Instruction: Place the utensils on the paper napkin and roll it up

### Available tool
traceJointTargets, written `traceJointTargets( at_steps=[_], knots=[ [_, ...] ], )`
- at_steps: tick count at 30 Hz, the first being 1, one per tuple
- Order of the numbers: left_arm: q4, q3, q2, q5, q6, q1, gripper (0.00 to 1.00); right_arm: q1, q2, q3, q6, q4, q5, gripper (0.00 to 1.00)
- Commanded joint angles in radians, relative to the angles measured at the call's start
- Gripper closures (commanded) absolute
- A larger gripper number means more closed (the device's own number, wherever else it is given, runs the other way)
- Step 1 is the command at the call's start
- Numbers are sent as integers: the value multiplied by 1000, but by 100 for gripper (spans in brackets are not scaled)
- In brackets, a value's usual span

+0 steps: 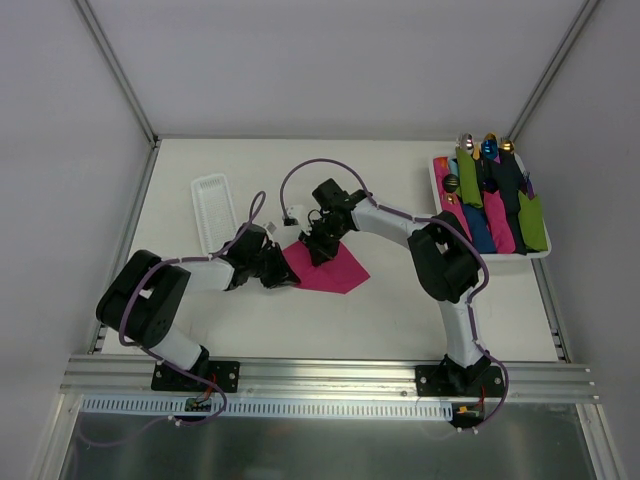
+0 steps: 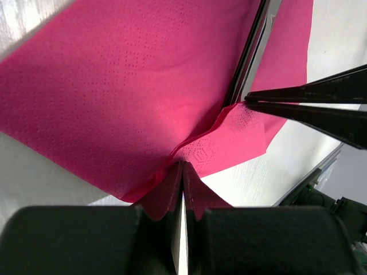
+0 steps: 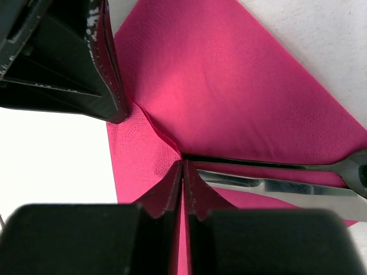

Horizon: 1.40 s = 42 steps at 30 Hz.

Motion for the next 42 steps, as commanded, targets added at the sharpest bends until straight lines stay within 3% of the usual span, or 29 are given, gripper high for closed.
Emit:
traceJointTargets(
  at_steps=[1,3,6,11,18,22,26,31,42],
  knots=[
    [-7,27,29,-48,-11,-10,100,-4,-7,35,7,-5,-25,92],
    [-15,27,36,-56,-16,-11,100,-4,-24,35,16,-5,-20,77],
    [-21,27,46,-58,-22,-11,100,-10,-51,56,39,-7,15,64],
    [-23,29,71,-50,-22,-11,100,-65,-151,84,108,-22,23,59],
    [-21,35,91,-44,-30,-11,100,-136,-324,-123,395,14,-138,73],
    [-23,36,94,-42,-33,-10,100,-129,-371,-345,570,180,-235,81],
    [-21,29,88,-48,-39,-10,100,-129,-348,-427,693,292,-230,86],
    [-23,21,89,-58,-41,-10,100,-128,-291,-462,838,402,-257,88],
    [-21,23,95,-62,-41,-11,100,-129,-158,-427,877,409,-281,89]
  ],
)
